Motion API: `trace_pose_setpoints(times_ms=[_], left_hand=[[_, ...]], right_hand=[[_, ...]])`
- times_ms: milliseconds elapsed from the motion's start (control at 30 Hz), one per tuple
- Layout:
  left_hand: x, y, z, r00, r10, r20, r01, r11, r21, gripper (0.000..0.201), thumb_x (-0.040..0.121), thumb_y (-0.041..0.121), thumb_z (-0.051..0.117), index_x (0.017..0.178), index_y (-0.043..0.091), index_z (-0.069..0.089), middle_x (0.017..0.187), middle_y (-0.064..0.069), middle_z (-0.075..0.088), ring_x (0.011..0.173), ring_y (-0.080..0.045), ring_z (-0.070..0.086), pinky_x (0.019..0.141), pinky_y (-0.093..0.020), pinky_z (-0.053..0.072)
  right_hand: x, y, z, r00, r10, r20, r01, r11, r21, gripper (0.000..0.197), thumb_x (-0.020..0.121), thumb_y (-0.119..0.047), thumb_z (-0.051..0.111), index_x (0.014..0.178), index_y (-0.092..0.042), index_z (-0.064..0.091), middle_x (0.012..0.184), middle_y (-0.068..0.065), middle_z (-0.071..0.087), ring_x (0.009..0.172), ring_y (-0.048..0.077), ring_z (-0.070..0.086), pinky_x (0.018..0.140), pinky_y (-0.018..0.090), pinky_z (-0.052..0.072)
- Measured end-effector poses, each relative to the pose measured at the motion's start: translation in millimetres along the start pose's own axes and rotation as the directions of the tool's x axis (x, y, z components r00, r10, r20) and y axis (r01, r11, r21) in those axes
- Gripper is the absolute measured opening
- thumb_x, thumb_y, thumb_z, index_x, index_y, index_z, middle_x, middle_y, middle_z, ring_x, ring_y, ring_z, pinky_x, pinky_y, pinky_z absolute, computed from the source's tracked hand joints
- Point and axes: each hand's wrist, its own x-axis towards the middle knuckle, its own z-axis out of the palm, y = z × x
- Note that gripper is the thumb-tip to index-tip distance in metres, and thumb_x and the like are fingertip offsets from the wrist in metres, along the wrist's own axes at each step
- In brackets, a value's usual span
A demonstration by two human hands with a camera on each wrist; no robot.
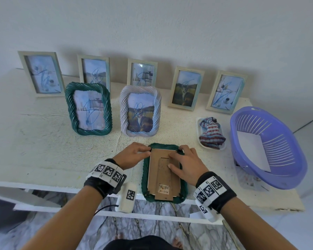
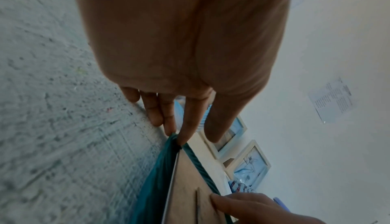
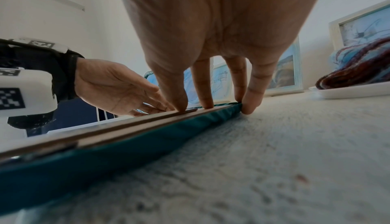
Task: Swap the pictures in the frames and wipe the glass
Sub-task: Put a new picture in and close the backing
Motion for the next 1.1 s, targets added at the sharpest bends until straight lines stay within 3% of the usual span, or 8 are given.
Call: trace_pose_setpoints(times_ms=[133, 267, 433, 600, 733, 900, 1000, 1100], left_hand=[[7, -11, 4, 1.000, -0.026, -0.005, 0.026, 0.999, 0.035, 0.039, 0.099, 0.032, 0.053, 0.134, 0.017, 0.056, 0.137, -0.006, 0.043, 0.132, -0.021, 0.040, 0.111, -0.029, 0.028], [9, -15, 7, 0.999, -0.027, -0.024, 0.028, 0.999, 0.042, 0.039, 0.097, 0.034, 0.054, 0.134, 0.019, 0.056, 0.135, -0.004, 0.042, 0.131, -0.020, 0.039, 0.111, -0.030, 0.028], [5, -20, 16, 0.996, -0.029, -0.080, 0.038, 0.993, 0.113, 0.055, 0.086, 0.051, 0.056, 0.136, 0.028, 0.053, 0.134, -0.003, 0.043, 0.129, -0.021, 0.039, 0.111, -0.044, 0.031], [-5, -17, 36, 0.935, -0.014, -0.354, 0.049, 0.995, 0.089, 0.031, 0.087, 0.020, 0.062, 0.111, 0.017, 0.042, 0.087, 0.000, 0.065, 0.086, -0.023, 0.062, 0.080, -0.040, 0.052], [-12, -14, 38, 0.919, -0.069, -0.387, 0.076, 0.997, 0.004, 0.030, 0.086, 0.011, 0.058, 0.110, 0.016, 0.040, 0.077, 0.000, 0.066, 0.075, -0.024, 0.064, 0.076, -0.042, 0.054], [-32, 9, 21, 0.862, -0.044, -0.504, -0.006, 0.995, -0.097, 0.035, 0.086, 0.016, 0.062, 0.116, 0.020, 0.045, 0.080, 0.002, 0.065, 0.071, -0.024, 0.066, 0.073, -0.045, 0.057], [-48, 38, 12, 0.828, 0.017, -0.561, -0.132, 0.978, -0.164, 0.036, 0.087, 0.020, 0.067, 0.118, 0.022, 0.048, 0.085, 0.004, 0.065, 0.072, -0.017, 0.068, 0.067, -0.042, 0.059], [-57, 71, 14, 0.871, 0.101, -0.481, -0.285, 0.901, -0.327, 0.032, 0.092, 0.021, 0.064, 0.120, 0.022, 0.048, 0.095, -0.001, 0.067, 0.077, -0.012, 0.071, 0.063, -0.031, 0.060]], right_hand=[[0, -1, 0, 1.000, -0.003, -0.007, 0.003, 1.000, -0.006, 0.044, 0.094, -0.044, 0.050, 0.134, -0.026, 0.049, 0.137, 0.009, 0.032, 0.120, 0.030, 0.032, 0.100, 0.036, 0.036], [0, 0, 1, 1.000, -0.005, -0.011, 0.005, 1.000, -0.012, 0.044, 0.094, -0.045, 0.049, 0.134, -0.027, 0.049, 0.137, 0.009, 0.033, 0.119, 0.029, 0.032, 0.100, 0.035, 0.036], [-1, 0, 3, 1.000, -0.011, -0.029, 0.011, 1.000, -0.015, 0.044, 0.094, -0.045, 0.049, 0.134, -0.026, 0.050, 0.137, 0.009, 0.033, 0.118, 0.029, 0.032, 0.098, 0.038, 0.039], [-3, -3, 6, 0.999, 0.002, -0.051, -0.006, 0.997, -0.076, 0.043, 0.096, -0.044, 0.044, 0.134, -0.025, 0.047, 0.136, 0.007, 0.035, 0.119, 0.028, 0.033, 0.092, 0.039, 0.045], [-8, -12, 10, 0.988, -0.003, -0.157, -0.012, 0.996, -0.093, 0.039, 0.096, -0.040, 0.045, 0.131, -0.024, 0.049, 0.132, 0.007, 0.042, 0.114, 0.029, 0.039, 0.092, 0.038, 0.042], [-22, -34, 10, 0.962, -0.081, -0.262, 0.166, 0.931, 0.324, 0.044, 0.096, -0.038, 0.050, 0.137, -0.024, 0.044, 0.119, 0.001, 0.057, 0.103, 0.016, 0.054, 0.085, 0.025, 0.044], [-35, -46, -2, 0.973, 0.002, -0.233, 0.142, 0.787, 0.601, 0.047, 0.093, -0.049, 0.051, 0.135, -0.030, 0.048, 0.115, -0.010, 0.061, 0.100, 0.003, 0.058, 0.084, 0.016, 0.046], [-45, -43, -12, 0.983, 0.071, -0.168, 0.094, 0.593, 0.800, 0.052, 0.085, -0.060, 0.049, 0.129, -0.032, 0.053, 0.112, -0.012, 0.065, 0.101, 0.001, 0.062, 0.084, 0.020, 0.051]])
